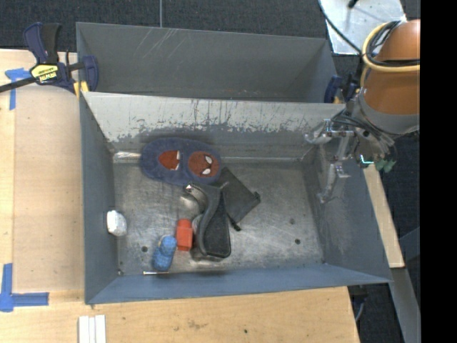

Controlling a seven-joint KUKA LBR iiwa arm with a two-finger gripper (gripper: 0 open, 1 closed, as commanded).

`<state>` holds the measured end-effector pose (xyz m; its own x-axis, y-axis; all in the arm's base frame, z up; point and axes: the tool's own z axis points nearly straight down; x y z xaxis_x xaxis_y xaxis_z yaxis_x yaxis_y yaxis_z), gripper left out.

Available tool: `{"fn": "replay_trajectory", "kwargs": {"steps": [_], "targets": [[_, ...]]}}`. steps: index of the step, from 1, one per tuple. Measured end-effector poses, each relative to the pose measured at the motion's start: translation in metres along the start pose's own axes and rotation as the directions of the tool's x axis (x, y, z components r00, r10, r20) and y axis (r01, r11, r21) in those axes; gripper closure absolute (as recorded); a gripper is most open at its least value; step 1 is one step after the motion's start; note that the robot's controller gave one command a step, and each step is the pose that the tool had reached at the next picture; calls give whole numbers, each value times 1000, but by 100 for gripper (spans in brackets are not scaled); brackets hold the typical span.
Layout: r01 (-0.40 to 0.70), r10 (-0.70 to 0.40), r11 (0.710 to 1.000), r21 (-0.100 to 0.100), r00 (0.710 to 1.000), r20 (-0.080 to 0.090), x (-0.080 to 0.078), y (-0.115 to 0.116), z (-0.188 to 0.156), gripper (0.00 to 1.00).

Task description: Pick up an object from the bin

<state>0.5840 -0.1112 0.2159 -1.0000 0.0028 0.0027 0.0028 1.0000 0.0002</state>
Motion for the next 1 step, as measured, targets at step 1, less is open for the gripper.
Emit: {"fn": "replay_trajectory", "kwargs": {"steps": [1], "targets": [[4, -4, 1000, 0, 1000, 13, -14, 87, 146, 0]]}}
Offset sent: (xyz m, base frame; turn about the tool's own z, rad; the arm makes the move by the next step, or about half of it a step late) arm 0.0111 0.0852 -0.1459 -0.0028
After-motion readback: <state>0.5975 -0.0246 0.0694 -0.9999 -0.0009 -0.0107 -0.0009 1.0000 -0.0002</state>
